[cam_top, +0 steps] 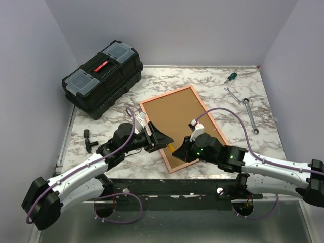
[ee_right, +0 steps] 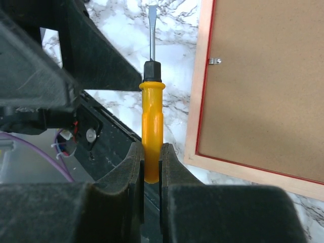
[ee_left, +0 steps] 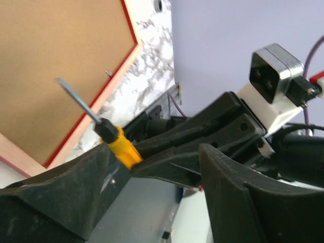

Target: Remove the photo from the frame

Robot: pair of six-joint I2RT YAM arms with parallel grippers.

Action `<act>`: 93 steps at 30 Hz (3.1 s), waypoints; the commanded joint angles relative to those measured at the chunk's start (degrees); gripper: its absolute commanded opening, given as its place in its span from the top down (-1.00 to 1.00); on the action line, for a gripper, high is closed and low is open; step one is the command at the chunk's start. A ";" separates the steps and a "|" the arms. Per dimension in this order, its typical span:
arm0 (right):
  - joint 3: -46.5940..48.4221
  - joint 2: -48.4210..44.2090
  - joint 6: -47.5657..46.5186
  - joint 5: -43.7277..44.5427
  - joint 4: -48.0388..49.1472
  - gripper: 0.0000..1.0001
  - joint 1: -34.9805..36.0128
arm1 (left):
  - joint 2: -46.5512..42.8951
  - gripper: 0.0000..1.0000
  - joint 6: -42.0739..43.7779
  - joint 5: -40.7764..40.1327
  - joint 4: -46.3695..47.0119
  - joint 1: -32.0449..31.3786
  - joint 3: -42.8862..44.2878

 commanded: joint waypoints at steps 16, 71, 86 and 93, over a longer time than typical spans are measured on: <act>5.80 4.33 -4.36 -5.11 2.72 0.99 0.05 | 1.17 0.85 -5.31 -4.99 1.72 -0.18 -0.61; 14.42 27.97 -39.19 37.55 8.50 0.23 22.56 | 10.04 1.00 -15.85 17.42 -35.87 14.55 5.61; 15.72 30.29 -39.88 48.77 11.18 0.99 23.31 | 8.90 0.89 -16.54 17.04 -33.53 14.62 4.43; 11.05 23.18 -27.09 45.28 -0.03 0.99 23.17 | 4.85 -0.73 -10.48 6.26 -37.94 15.09 5.19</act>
